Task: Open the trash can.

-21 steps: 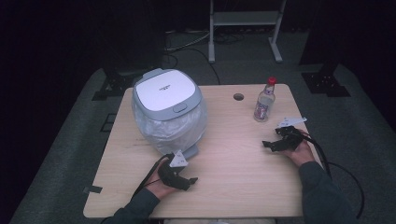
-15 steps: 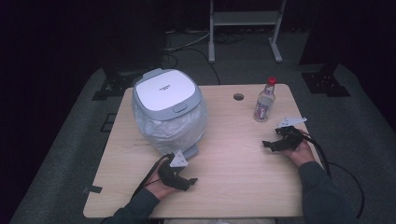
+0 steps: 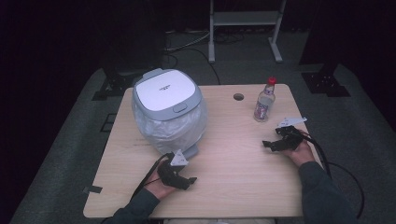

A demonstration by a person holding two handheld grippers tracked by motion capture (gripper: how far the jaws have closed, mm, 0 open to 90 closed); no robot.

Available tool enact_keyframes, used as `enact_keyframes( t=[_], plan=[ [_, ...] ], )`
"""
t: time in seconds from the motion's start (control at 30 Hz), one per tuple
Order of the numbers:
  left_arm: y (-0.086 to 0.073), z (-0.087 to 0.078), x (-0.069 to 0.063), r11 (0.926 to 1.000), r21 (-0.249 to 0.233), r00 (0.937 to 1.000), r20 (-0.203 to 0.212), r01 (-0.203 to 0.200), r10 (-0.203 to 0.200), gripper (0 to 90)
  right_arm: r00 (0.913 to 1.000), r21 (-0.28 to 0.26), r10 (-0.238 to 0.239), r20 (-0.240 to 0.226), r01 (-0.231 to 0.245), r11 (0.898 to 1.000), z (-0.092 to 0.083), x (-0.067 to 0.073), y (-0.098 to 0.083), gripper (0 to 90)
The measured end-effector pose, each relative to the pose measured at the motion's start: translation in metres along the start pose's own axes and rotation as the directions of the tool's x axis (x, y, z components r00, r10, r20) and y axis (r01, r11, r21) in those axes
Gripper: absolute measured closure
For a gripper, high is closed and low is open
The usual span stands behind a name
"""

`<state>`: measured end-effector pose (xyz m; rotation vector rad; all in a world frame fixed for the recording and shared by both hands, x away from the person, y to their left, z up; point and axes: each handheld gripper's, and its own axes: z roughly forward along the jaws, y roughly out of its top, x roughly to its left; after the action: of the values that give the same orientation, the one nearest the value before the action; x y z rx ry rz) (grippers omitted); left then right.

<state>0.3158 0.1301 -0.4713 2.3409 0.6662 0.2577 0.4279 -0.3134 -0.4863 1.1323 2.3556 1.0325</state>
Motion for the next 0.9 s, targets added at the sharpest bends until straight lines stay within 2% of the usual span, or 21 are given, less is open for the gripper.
enact_keyframes(
  t=[0.1, 0.13, 0.17, 0.2, 0.23, 0.3, 0.47, 0.57, 0.77, 0.9],
  plan=[
    [0.001, -0.001, 0.003, 0.9994, 0.002, 0.9994, 0.002, 0.034, -0.034, 29.9, 1.0000, 0.000, 0.001, 0.001, -0.001, 1.000, 0.000, 0.000, 0.000, 9.1],
    [0.001, -0.001, 0.003, 0.9994, 0.002, 0.9994, 0.002, 0.034, -0.034, 30.4, 1.0000, 0.000, 0.001, 0.001, -0.001, 1.000, 0.000, 0.000, 0.000, 9.1],
    [0.001, -0.002, 0.005, 0.9984, -0.001, 0.9984, 0.013, 0.056, -0.056, 30.7, 1.0000, 0.000, 0.001, 0.001, -0.001, 1.000, 0.000, 0.000, 0.000, 9.1],
    [0.001, -0.002, 0.005, 0.9984, -0.001, 0.9984, 0.013, 0.056, -0.056, 31.3, 1.0000, 0.000, 0.001, 0.001, -0.001, 1.000, 0.000, 0.000, 0.000, 9.1],
    [0.001, -0.002, 0.006, 0.9968, -0.007, 0.9966, 0.018, 0.080, -0.080, 31.5, 1.0000, 0.000, 0.001, 0.001, -0.001, 1.000, 0.000, 0.000, 0.000, 9.1],
    [0.001, -0.003, 0.007, 0.9959, -0.007, 0.9958, 0.017, 0.090, -0.090, 31.6, 1.0000, 0.000, 0.001, 0.001, -0.001, 1.000, 0.000, 0.000, 0.000, 9.1],
    [0.001, -0.004, 0.007, 0.9962, -0.002, 0.9961, 0.013, 0.088, -0.087, 36.1, 1.0000, 0.000, 0.001, 0.002, -0.001, 1.000, 0.000, 0.000, 0.000, 9.1],
    [0.002, -0.008, 0.007, 0.9952, -0.029, 0.9955, 0.019, 0.094, -0.093, 38.8, 1.0000, 0.000, 0.002, 0.002, -0.002, 1.000, 0.000, 0.000, 0.000, 9.1],
    [0.006, -0.012, 0.006, 0.9944, -0.048, 0.9954, 0.022, 0.095, -0.094, 42.5, 1.0000, 0.000, 0.002, 0.004, -0.002, 1.000, 0.000, 0.000, 0.000, 9.1],
    [0.008, -0.016, 0.007, 0.9923, -0.077, 0.9953, 0.011, 0.097, -0.096, 45.7, 1.0000, -0.002, 0.004, 0.005, -0.004, 1.000, 0.000, 0.000, 0.000, 9.1]
  ],
)
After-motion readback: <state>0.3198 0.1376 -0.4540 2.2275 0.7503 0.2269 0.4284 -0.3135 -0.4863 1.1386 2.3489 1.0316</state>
